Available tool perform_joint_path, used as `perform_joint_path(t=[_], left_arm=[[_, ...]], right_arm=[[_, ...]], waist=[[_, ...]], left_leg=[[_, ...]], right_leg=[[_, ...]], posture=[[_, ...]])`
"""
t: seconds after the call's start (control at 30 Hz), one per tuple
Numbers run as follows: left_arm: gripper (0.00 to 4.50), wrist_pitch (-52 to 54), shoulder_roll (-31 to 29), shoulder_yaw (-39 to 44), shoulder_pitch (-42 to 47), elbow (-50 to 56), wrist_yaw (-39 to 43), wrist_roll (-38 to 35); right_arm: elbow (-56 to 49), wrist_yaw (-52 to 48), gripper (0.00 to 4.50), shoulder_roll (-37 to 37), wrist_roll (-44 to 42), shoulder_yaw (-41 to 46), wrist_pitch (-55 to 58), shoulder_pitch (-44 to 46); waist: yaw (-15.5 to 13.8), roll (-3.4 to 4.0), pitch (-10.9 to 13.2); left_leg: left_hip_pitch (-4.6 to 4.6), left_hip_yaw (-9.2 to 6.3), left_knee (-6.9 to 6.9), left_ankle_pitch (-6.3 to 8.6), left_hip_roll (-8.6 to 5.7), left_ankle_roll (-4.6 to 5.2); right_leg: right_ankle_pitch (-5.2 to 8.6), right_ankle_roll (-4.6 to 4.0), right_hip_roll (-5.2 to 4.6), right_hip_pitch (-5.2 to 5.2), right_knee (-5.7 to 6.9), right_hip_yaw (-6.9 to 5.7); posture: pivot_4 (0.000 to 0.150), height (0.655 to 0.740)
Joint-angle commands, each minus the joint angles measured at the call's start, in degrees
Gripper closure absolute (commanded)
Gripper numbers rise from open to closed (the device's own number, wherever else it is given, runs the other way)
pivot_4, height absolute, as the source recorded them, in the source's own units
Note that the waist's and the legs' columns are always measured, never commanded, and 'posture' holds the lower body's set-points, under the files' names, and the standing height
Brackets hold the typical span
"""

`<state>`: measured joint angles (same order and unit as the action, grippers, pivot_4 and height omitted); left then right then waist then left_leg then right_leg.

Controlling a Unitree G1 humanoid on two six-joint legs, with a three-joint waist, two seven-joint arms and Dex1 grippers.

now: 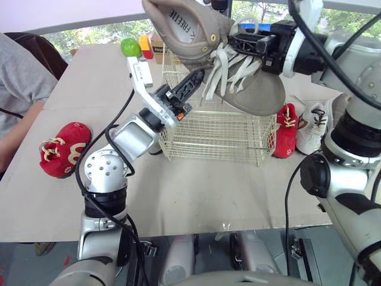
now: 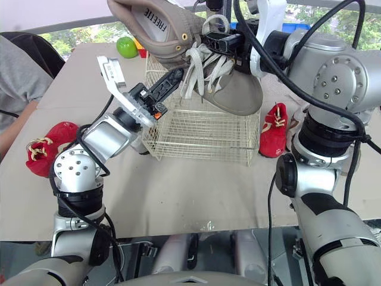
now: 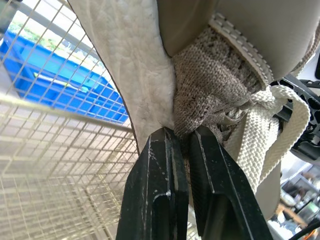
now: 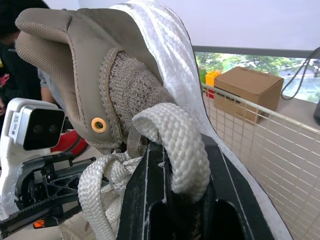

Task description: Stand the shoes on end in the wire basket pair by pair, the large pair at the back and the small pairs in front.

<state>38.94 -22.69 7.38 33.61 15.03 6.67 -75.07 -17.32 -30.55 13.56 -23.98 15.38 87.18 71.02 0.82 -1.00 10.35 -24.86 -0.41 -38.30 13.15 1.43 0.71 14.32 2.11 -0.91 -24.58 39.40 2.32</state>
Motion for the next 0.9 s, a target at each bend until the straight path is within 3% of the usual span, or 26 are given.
perform_joint_path(t=[0.03, 0.4, 0.47, 0.5, 0.67, 0.73, 0.8, 0.9], left_arm=[[4.48, 0.9, 0.8, -0.5, 2.3, 1.1, 3.2, 1.1], [4.48, 1.7, 2.1, 1.2, 3.8, 0.5, 6.2, 5.5], [4.5, 1.9, 1.7, 1.5, 4.2, 0.4, 7.1, 6.4], [4.5, 2.0, 1.2, 1.4, 4.4, 0.3, 7.9, 7.2], [4.5, 2.1, -1.4, 4.4, 9.0, -4.4, 10.6, 8.9], [4.5, 2.1, -3.2, 5.5, 11.5, -7.0, 12.2, 10.1], [4.5, 2.0, -5.0, 6.1, 14.1, -9.7, 13.9, 12.0], [4.5, 0.9, -8.2, 6.1, 18.1, -14.0, 17.5, 16.2]], right_arm=[[-3.9, 0.8, 4.5, -2.6, -3.9, 0.3, 0.9, 0.6], [-4.6, 3.7, 4.5, -2.6, -3.7, -1.2, -2.9, 0.0], [-4.5, 4.9, 3.59, -3.1, -3.5, -0.5, -4.1, 0.3], [-4.2, 5.3, 3.39, -3.1, -3.6, -0.2, -4.4, 0.5], [-1.4, 0.6, 1.04, 2.8, -3.2, -5.5, -15.8, 1.5], [-1.3, 1.1, 1.04, 2.6, -3.0, -6.1, -20.7, 2.6], [-9.3, -3.5, 1.04, 8.6, -6.2, -0.2, -23.1, -7.8], [-15.3, -7.9, 1.04, 11.7, -14.6, 8.2, -26.0, -18.6]], waist=[[0.0, 0.0, 0.0], [0.1, 0.0, 0.0], [0.1, 0.0, 0.0], [0.1, 0.0, 0.0], [0.1, 0.0, 0.0], [0.2, 0.0, 0.0], [0.1, -0.05, 0.0], [-0.5, -0.19, -0.1]], left_leg=[[0.0, 0.0, 0.0, 0.0, 0.0, 0.0], [-0.01, 0.01, 0.02, 0.0, 0.0, 0.0], [-0.02, 0.02, 0.02, 0.0, 0.0, 0.0], [-0.01, 0.02, 0.02, 0.0, 0.0, 0.0], [-0.04, 0.11, 0.02, 0.0, -0.02, 0.0], [-0.04, 0.17, 0.04, 0.0, -0.02, 0.01], [-0.06, 0.13, 0.1, 0.0, -0.01, 0.01], [-0.06, -0.2, 0.15, 0.01, 0.0, 0.0]], right_leg=[[0.0, 0.0, 0.0, 0.0, 0.0, 0.0], [0.0, 0.0, 0.0, 0.0, -0.03, 0.0], [0.0, 0.0, -0.01, 0.0, -0.04, 0.0], [0.0, 0.0, 0.0, 0.0, -0.04, 0.0], [0.0, 0.0, 0.01, -0.01, -0.08, -0.04], [0.01, 0.01, 0.02, -0.01, -0.11, -0.03], [0.01, 0.02, 0.04, 0.01, -0.2, -0.08], [0.11, 0.17, -0.04, 0.44, -0.69, -0.54]], posture=[[0.15, 0.74], [0.15, 0.74], [0.15, 0.74], [0.15, 0.74], [0.15, 0.74], [0.15, 0.74], [0.15, 0.74], [0.15, 0.74]])
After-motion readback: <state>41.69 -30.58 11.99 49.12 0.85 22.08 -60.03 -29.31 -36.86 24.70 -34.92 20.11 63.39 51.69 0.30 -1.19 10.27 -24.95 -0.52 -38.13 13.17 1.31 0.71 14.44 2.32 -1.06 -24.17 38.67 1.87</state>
